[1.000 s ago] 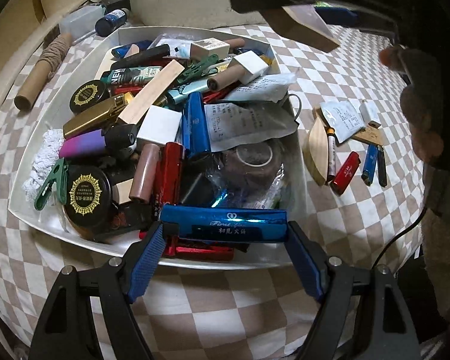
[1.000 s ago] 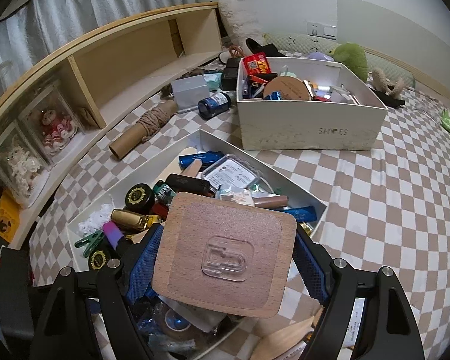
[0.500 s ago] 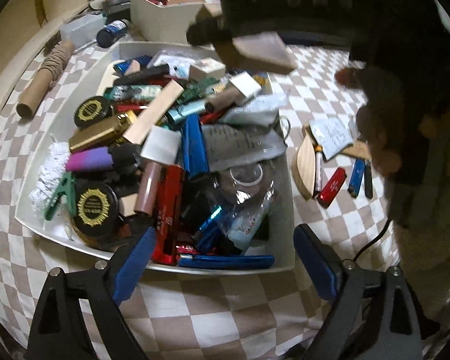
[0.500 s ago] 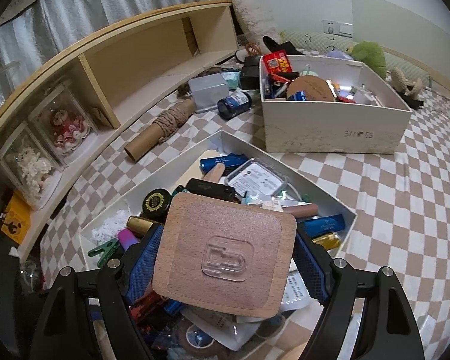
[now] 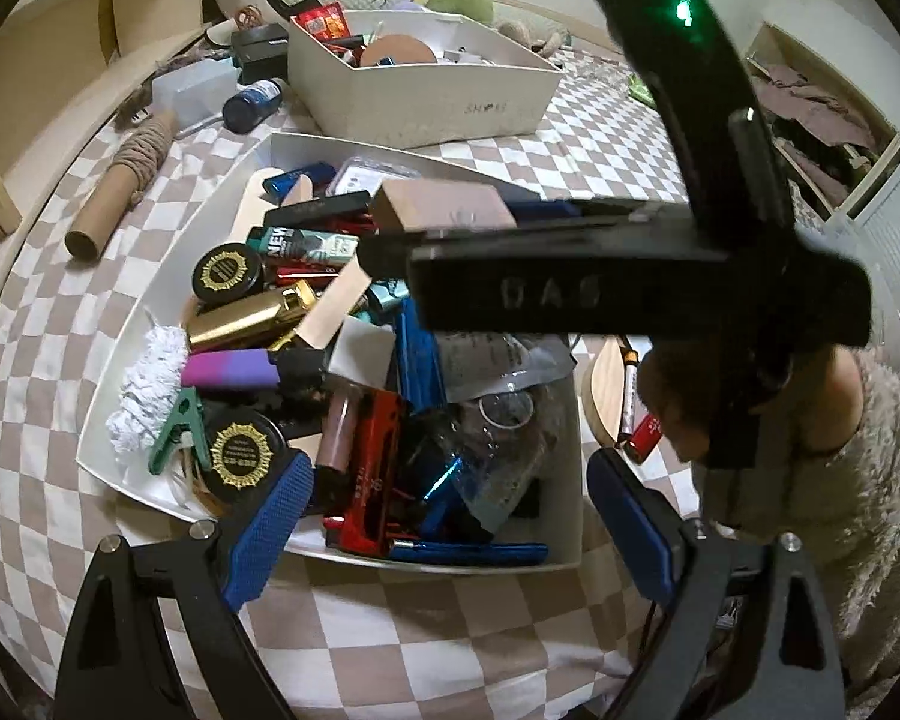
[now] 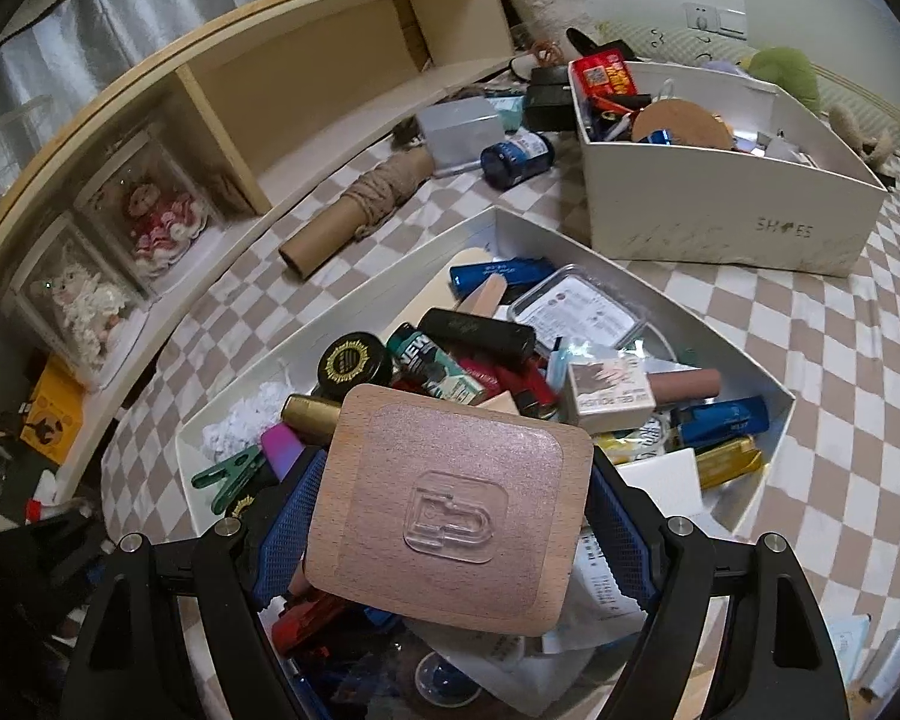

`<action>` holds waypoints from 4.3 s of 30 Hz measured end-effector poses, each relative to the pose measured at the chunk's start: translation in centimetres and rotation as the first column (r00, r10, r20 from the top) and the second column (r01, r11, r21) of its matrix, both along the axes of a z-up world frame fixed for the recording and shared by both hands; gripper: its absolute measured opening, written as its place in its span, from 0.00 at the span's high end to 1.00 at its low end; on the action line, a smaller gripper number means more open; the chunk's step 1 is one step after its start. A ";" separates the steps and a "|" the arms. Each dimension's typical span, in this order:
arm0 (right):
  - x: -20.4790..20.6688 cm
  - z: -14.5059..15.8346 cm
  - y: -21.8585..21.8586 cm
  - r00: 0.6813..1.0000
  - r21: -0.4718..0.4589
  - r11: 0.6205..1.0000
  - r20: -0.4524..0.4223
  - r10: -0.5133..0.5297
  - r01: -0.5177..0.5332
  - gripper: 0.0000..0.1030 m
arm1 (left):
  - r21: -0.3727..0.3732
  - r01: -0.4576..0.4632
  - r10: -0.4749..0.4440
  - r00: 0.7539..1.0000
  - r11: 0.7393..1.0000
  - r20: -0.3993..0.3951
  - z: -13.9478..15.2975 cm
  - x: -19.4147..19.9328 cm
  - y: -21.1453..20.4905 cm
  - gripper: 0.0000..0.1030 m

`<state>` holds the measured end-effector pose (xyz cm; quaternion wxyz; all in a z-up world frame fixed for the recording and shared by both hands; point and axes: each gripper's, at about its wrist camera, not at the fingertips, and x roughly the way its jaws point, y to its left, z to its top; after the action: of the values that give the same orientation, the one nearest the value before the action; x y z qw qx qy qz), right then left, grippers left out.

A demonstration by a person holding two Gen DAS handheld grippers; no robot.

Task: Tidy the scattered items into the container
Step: 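Open the left gripper to drop the blue lighter while the right drops the wooden pad into the tray, then move both open grippers back over the remaining items on the bed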

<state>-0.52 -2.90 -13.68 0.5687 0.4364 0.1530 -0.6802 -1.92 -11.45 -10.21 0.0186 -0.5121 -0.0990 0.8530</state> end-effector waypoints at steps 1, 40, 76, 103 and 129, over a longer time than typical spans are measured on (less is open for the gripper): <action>0.1 -0.1 -0.1 1.000 -0.002 1.000 0.004 0.002 -0.002 0.19 | 0.000 -0.005 0.005 1.000 1.000 -0.001 0.1 0.0 -0.1 0.09; -1.8 6.7 7.2 0.986 -0.157 0.981 -0.102 -0.135 0.118 0.00 | -0.044 -0.101 0.093 0.985 0.994 -0.145 4.7 0.4 0.2 0.09; -4.1 9.8 24.0 0.929 -0.169 0.954 -0.236 -0.285 0.249 0.00 | -0.090 -0.099 0.066 0.948 0.991 -0.311 8.8 2.1 8.2 0.09; -3.3 7.3 31.3 0.921 -0.143 0.945 -0.223 -0.320 0.293 0.00 | -0.129 -0.035 -0.010 0.944 0.991 -0.331 7.5 4.1 13.9 0.09; -2.5 6.3 30.6 0.938 -0.116 0.961 -0.218 -0.270 0.249 0.00 | -0.152 -0.006 -0.041 0.953 0.988 -0.301 5.9 4.7 15.0 0.09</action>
<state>-3.04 27.65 -7.35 0.4706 0.3454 0.1297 -0.8015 2.78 3.58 -4.35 0.0023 -0.3760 -0.0255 0.9263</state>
